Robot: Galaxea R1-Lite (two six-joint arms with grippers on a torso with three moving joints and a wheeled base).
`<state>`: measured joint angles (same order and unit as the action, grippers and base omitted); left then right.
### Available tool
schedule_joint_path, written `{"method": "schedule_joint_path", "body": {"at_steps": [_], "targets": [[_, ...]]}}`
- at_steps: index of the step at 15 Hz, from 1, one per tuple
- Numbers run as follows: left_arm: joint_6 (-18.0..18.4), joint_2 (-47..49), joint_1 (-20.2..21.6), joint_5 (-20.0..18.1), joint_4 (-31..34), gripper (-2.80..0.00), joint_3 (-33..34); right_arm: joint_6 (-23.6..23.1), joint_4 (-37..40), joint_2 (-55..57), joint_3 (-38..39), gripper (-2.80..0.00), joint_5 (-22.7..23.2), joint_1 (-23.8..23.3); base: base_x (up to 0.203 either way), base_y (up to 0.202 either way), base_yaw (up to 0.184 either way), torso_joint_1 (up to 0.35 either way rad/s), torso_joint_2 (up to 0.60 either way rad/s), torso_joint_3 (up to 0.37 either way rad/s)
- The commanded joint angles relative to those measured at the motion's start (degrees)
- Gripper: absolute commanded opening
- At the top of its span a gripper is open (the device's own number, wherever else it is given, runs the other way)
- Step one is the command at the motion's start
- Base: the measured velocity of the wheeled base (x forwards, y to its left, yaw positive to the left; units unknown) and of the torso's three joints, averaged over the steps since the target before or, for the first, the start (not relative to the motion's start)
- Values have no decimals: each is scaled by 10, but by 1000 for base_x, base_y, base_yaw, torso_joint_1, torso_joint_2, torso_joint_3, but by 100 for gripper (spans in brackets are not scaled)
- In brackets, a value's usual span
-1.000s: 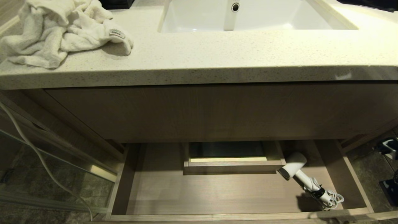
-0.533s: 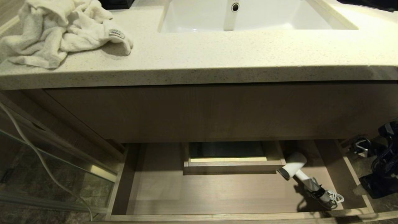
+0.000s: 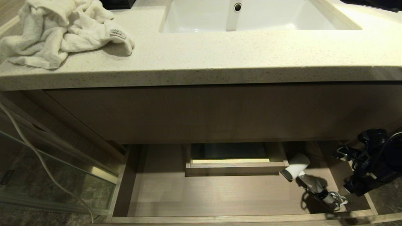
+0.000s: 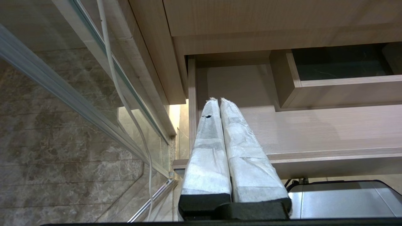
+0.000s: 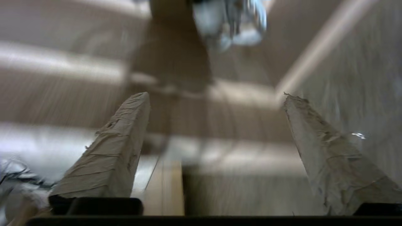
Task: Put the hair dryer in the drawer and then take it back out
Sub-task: Take the hairdryer out
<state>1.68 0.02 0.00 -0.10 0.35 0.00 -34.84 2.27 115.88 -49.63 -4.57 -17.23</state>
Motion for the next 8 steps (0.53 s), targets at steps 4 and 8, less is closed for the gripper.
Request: {"method": "schedule_joint_path", "body": {"at_steps": [4, 8], "targets": [[0, 0, 0, 0, 0, -280, 1, -28, -51, 217, -184, 0, 32, 3, 0, 0, 0, 0, 0, 0], [0, 1, 0, 0, 0, -280, 1, -25, -93, 248, -164, 0, 35, 9, 0, 0, 0, 0, 0, 0]]}}
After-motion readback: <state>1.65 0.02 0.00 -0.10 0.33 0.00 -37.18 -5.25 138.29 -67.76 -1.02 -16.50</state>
